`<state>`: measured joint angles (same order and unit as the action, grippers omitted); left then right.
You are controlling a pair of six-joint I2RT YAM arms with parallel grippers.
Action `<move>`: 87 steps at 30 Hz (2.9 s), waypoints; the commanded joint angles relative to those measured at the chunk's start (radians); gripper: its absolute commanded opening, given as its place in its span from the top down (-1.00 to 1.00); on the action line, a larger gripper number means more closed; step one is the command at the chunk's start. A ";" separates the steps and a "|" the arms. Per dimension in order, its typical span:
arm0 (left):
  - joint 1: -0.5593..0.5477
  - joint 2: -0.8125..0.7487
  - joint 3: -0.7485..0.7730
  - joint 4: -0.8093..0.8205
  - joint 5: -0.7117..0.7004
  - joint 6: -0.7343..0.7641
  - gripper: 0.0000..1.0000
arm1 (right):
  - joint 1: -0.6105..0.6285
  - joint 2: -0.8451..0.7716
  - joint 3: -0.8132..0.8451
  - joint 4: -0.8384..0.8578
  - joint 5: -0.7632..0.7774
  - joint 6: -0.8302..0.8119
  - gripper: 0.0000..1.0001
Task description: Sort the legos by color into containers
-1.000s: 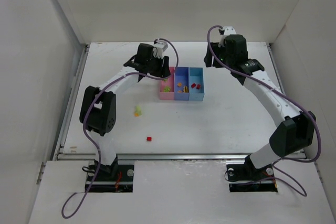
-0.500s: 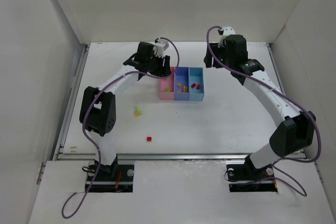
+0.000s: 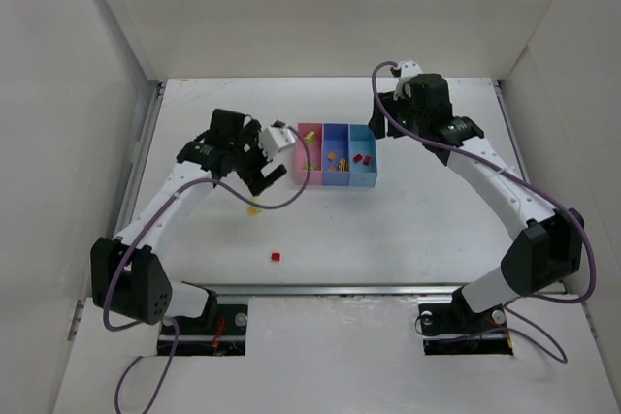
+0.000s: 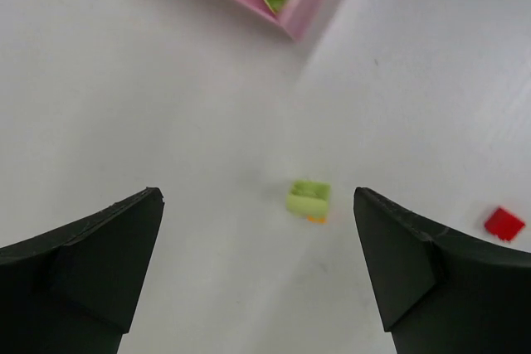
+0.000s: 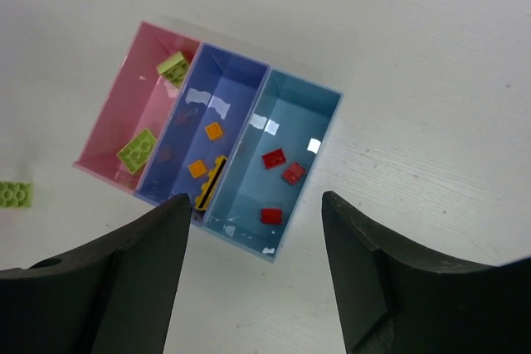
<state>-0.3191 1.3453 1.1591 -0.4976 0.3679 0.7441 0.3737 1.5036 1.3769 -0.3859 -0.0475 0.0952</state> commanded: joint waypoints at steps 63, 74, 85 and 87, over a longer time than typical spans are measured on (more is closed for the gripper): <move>0.164 0.266 0.401 0.400 0.433 -0.892 1.00 | 0.036 -0.048 -0.027 0.227 -0.522 0.013 -0.55; -0.030 0.278 0.565 0.306 -0.078 -1.141 1.00 | 0.220 0.141 0.200 0.259 -0.160 0.184 -0.24; -0.097 0.287 0.565 0.275 -0.172 -1.054 1.00 | 0.229 0.175 0.202 0.348 -0.069 0.264 0.04; -0.106 0.287 0.565 0.275 -0.172 -1.054 1.00 | 0.229 0.175 0.202 0.348 -0.069 0.253 0.04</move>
<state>-0.4175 1.6440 1.6913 -0.2382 0.2279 -0.3305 0.6018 1.7039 1.5532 -0.1047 -0.1646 0.3332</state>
